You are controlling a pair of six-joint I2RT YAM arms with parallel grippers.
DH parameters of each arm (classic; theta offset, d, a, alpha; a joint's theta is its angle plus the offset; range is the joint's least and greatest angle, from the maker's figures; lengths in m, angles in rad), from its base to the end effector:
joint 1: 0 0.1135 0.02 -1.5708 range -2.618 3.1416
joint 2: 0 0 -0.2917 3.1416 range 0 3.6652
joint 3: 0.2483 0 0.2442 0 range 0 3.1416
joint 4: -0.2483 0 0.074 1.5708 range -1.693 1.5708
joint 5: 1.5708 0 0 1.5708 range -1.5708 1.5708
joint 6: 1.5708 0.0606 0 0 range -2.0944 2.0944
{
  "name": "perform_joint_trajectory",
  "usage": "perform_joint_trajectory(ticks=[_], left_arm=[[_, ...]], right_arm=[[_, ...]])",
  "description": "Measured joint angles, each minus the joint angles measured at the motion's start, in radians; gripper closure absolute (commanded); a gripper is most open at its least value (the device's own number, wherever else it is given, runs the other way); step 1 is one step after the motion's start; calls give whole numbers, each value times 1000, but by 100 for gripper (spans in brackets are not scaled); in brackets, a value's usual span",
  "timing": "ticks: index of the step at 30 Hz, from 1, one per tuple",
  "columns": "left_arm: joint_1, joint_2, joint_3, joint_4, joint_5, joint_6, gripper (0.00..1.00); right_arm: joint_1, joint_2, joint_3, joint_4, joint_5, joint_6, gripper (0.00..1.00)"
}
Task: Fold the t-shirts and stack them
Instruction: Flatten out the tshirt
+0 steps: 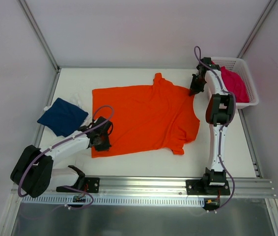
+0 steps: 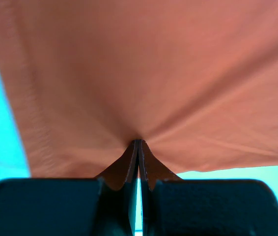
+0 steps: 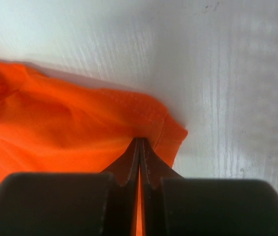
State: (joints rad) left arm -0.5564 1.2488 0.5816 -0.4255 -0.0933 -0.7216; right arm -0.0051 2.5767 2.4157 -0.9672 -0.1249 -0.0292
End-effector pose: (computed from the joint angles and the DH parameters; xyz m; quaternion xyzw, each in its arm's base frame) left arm 0.1835 -0.1075 0.1716 -0.0911 0.9663 -0.1047 0.2169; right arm 0.5671 0.0047 0.1697 -0.0254 0.9735 0.0571 0.2201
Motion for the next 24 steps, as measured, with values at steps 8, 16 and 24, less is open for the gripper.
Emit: perform_joint_trajectory(ticks=[8,16,24], left_arm=[[1,-161,85,-138,-72,4,100],[1,-104,331,-129,-134,36,100],[8,109,363,-19,-105,83,100]], right_arm=[[-9,-233,-324,113,-35,0,99],[39,-602,-537,179,-10,0,99],[165,-609,-602,219,-15,-1,99]])
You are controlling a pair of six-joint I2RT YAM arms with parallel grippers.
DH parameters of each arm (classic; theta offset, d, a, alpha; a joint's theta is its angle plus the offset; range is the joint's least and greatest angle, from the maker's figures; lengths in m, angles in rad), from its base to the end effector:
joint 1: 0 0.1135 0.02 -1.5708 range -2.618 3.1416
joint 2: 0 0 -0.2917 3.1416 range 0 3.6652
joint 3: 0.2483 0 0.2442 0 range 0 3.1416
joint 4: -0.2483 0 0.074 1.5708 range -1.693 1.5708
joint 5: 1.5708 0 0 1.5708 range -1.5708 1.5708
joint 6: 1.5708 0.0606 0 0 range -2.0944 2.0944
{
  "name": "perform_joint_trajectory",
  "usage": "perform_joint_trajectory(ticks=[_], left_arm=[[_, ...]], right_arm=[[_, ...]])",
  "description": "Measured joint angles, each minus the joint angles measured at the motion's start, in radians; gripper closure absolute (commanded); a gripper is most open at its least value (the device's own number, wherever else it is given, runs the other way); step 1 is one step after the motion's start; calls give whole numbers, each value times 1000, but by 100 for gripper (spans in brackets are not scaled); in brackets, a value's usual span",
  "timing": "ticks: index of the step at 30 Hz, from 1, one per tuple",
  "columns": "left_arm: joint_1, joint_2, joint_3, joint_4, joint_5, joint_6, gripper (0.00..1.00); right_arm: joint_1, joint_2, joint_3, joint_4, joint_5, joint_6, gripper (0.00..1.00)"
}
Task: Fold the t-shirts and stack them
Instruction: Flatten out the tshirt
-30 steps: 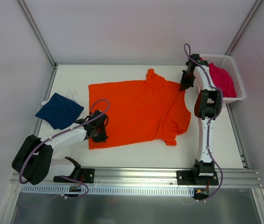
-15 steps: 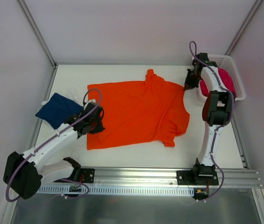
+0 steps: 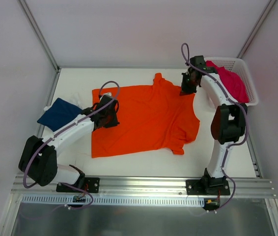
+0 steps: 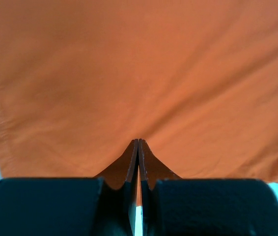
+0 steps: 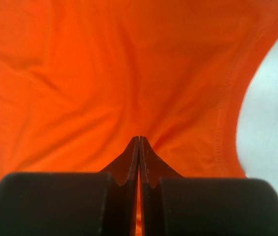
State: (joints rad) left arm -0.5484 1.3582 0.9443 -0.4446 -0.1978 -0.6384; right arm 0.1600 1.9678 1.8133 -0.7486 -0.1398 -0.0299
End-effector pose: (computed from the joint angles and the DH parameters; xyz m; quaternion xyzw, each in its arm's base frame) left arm 0.2507 -0.1392 0.2574 -0.0763 0.9302 -0.1173 0.3394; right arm 0.4517 0.0814 0.3002 -0.1121 0.9361 0.0871 0.3219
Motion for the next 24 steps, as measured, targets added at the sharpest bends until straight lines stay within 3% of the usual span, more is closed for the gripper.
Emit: perform_joint_trajectory(ticks=[10,17,24], left_arm=[[105,140,-75,259,171,8,100],[104,290,-73,296,240,-2,100],[104,298,-68,314,247,-5,100]], right_arm=[[84,68,-97,-14,49,8,99],[153,17,-262,-10,155,44,100],[218,-37,-399,15,219,83,100]])
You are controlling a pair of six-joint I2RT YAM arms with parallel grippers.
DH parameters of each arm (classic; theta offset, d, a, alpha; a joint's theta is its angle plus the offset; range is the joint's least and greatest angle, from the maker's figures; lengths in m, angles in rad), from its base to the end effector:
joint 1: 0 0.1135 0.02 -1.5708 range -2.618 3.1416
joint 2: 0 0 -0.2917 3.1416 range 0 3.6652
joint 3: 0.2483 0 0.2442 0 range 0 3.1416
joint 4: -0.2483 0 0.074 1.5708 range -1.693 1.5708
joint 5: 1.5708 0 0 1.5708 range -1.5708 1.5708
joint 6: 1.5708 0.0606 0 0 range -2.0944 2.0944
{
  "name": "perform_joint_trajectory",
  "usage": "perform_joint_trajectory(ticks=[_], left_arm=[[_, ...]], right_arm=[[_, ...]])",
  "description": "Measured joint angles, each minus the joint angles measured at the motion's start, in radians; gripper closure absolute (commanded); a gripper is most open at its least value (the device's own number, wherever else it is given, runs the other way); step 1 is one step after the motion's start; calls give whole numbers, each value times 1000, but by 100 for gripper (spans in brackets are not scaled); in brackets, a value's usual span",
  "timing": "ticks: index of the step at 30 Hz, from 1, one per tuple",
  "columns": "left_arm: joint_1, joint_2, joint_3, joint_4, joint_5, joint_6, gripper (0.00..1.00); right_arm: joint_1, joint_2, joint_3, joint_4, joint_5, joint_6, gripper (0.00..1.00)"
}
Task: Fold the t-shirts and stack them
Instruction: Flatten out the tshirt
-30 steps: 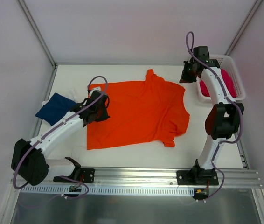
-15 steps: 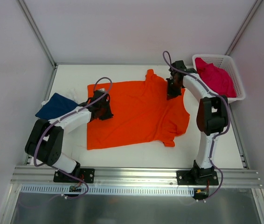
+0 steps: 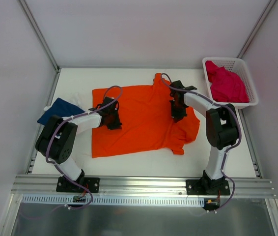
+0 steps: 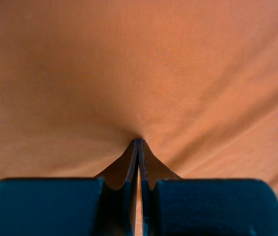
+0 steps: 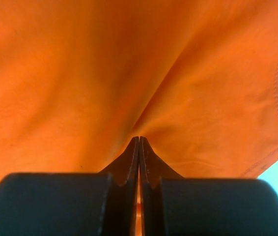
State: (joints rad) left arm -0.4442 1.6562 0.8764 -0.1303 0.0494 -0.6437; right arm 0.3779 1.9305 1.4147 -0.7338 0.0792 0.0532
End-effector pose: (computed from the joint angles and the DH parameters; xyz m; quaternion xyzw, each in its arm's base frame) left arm 0.3039 -0.1479 0.1742 -0.0862 0.9417 -0.1878 0.2654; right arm 0.3741 0.1434 0.1944 -0.1532 0.9744 -0.0040 0.1644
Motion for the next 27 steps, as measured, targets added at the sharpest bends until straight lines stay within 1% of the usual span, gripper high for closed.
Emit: perform_joint_trajectory(ticks=[8,13,27], left_arm=[[0,-8,-18,22,0,0,100],[0,-28,-42,32,-1,-1,100],[0,-129,-119,-56,-18,1,100]], right_arm=[[47,-17,-115,66,20,52,99],[85,-68,-185,126,31,89,100],[277,-239,-410,191,118,233,100]])
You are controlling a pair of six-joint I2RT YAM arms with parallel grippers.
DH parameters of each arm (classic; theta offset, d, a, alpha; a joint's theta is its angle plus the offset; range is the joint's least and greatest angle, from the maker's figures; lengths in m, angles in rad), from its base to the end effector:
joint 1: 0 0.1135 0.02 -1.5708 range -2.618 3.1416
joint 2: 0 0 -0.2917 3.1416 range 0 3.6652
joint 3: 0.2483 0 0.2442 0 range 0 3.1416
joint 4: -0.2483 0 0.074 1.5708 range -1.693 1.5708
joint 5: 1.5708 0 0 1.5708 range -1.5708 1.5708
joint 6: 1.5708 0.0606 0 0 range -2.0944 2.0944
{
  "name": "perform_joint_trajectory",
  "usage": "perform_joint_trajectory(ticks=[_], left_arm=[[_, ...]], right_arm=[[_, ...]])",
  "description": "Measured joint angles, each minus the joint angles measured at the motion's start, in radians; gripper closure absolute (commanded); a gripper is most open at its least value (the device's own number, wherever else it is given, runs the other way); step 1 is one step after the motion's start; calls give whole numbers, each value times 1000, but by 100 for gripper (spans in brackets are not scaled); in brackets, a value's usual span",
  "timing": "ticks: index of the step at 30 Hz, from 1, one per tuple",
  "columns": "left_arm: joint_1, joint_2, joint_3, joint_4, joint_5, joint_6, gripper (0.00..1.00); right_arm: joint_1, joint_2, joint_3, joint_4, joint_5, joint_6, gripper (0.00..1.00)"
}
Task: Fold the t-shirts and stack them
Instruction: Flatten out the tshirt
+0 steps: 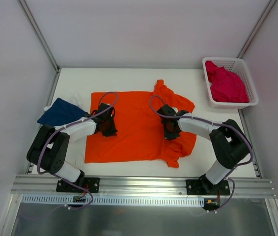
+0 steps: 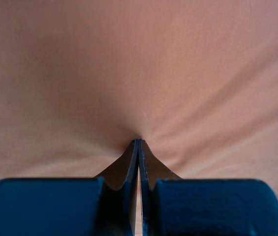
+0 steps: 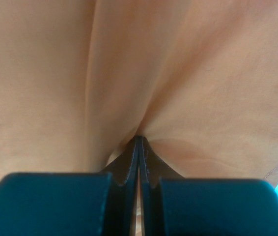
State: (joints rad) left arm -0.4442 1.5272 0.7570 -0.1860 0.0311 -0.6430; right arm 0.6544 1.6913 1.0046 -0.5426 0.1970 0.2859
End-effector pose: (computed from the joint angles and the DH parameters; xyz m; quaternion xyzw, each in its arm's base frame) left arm 0.2670 -0.1292 0.1732 -0.0899 0.9488 -0.1691 0.2512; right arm 0.2618 0.1859 0.1737 -0.1632 0.9671 -0.0098 0.1947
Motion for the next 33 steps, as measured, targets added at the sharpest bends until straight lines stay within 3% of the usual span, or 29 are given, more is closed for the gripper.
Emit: perform_joint_trajectory(ticks=[16,23,25,26,27,28,29,30,31,33], left_arm=[[0,-104,-72,-82,-44,4,100],[0,-153,-92,-111,-69,4,100],[0,-190,-93,-123,-79,7,76],[-1,-212,-93,-127,-89,10,58],[-2,-235,-91,-129,-97,17,46],[-2,-257,-84,-135,-104,17,35],[-4,-277,-72,-142,-112,21,27],[-7,-295,-55,-146,-122,29,11],[-9,-310,-35,-150,-127,37,4],[-14,-339,18,-151,-143,47,1]], right_arm=[[126,-211,-230,55,64,202,99],[161,-260,-261,-16,110,261,99],[184,-280,-262,-86,147,274,96],[196,-299,-261,-124,168,280,92],[207,-323,-254,-164,191,282,85],[218,-349,-239,-201,215,281,73],[225,-380,-212,-235,237,279,67],[231,-409,-179,-258,260,270,52],[235,-441,-138,-271,283,260,45],[238,-500,-40,-281,336,211,26]])
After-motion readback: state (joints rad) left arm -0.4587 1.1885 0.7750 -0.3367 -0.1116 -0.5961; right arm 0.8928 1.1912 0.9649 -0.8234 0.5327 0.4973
